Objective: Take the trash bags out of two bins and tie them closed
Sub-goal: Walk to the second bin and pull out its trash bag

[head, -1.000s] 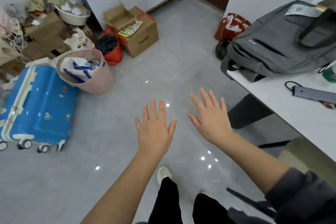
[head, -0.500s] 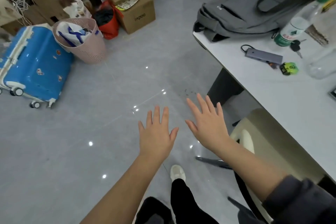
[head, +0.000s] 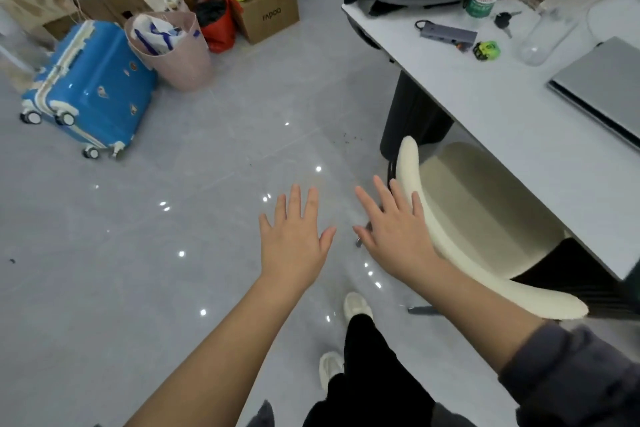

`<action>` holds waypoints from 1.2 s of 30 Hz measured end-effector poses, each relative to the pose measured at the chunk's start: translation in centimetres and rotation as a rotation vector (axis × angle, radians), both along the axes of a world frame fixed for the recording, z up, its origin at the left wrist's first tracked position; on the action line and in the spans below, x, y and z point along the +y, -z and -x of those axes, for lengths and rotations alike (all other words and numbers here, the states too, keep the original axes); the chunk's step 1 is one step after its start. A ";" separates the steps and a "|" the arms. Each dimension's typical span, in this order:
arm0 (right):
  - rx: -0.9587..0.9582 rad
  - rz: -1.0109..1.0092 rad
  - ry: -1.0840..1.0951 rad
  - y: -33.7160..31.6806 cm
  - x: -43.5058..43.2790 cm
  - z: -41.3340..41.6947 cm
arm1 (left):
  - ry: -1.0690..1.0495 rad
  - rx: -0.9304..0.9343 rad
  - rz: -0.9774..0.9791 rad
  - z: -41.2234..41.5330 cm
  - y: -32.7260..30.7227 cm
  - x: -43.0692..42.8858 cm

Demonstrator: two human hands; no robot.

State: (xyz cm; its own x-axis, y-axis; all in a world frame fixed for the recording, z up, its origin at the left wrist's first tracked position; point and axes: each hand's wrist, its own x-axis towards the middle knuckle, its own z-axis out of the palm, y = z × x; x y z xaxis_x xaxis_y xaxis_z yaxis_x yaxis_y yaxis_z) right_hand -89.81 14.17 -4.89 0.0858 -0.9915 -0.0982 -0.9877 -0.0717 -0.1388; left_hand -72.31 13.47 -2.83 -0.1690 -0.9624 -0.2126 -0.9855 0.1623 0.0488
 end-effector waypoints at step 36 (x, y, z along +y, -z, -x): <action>0.031 -0.001 -0.153 4.0 44.7 47.3 | -0.096 0.049 0.015 46.4 3.7 46.7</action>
